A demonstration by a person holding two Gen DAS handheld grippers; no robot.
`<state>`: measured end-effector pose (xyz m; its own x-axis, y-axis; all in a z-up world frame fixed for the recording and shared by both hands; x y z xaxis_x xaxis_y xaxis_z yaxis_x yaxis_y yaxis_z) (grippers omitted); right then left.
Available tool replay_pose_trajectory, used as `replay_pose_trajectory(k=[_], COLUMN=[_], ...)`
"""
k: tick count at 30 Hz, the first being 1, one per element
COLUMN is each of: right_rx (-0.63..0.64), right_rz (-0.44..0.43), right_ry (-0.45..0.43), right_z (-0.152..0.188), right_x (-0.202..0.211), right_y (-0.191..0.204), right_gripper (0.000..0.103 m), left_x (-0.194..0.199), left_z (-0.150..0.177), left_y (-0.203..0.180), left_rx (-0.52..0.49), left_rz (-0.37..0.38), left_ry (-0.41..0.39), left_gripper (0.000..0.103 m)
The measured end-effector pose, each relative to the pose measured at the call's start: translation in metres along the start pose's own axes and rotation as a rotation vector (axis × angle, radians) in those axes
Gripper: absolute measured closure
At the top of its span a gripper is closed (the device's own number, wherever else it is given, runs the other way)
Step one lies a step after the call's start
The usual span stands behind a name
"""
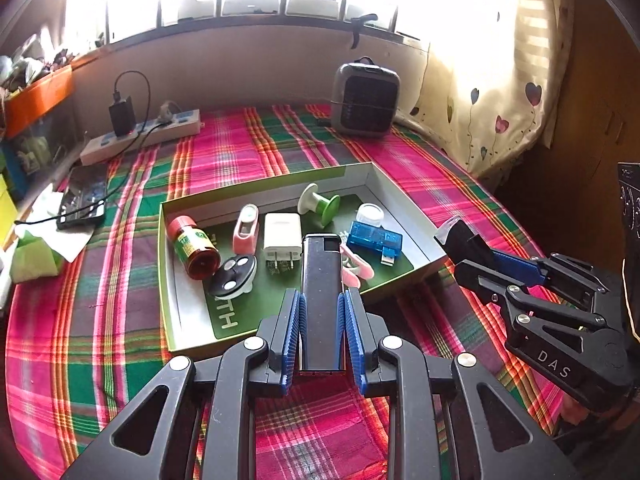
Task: Organize rigid objects
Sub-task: 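Carry both black devices over the green box with both tools, then lower and release the black devices into the box with both tools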
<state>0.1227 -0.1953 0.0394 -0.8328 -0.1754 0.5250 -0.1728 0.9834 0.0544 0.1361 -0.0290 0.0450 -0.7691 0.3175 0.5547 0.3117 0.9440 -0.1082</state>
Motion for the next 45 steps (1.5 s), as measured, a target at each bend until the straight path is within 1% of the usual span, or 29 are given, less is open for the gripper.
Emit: replay_pose_trajectory(k=[10,15,25,41,45], right_rx=[0.022,0.018,0.011,0.028,0.028], right_rz=[-0.019,-0.04,-0.071,-0.07,-0.064], right_ry=[-0.002,0.016,0.058,0.104,0.101], right_z=[-0.019,-0.025,-0.027,-0.02,-0.019], right_x=[-0.023,-0.041,-0.069,-0.093,-0.095], right_y=[0.006,0.008,0.011,0.014,0.012], right_gripper=[0.074,0.074,0.074,0.074,0.074], left_x=[-0.015,-0.025,-0.044,-0.059,-0.061], left_z=[-0.012,-0.016,-0.015,-0.01,-0.011], left_y=[0.021,0.028,0.035,0.033,0.033], left_rx=[0.04,0.055,0.075,0.071,0.071], left_rz=[-0.028,-0.04,-0.043,-0.059,-0.06], left_ry=[-0.002,0.0,0.023,0.05,0.048], left_gripper=[0.081,0.081,0.081,0.081,0.081])
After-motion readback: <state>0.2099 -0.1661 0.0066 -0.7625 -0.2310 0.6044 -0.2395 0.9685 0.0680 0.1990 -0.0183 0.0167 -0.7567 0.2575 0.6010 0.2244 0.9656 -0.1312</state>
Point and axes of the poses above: each gripper's, at about its wrist camera, not at the fingertips, and x roughly against the way its jaws point, y to its left, z to its underside, the point moved 2 cm from there along -x, roughly the way its jaws point, and after that the axes turned 12 degrees about -y, right-handed, at the moved point
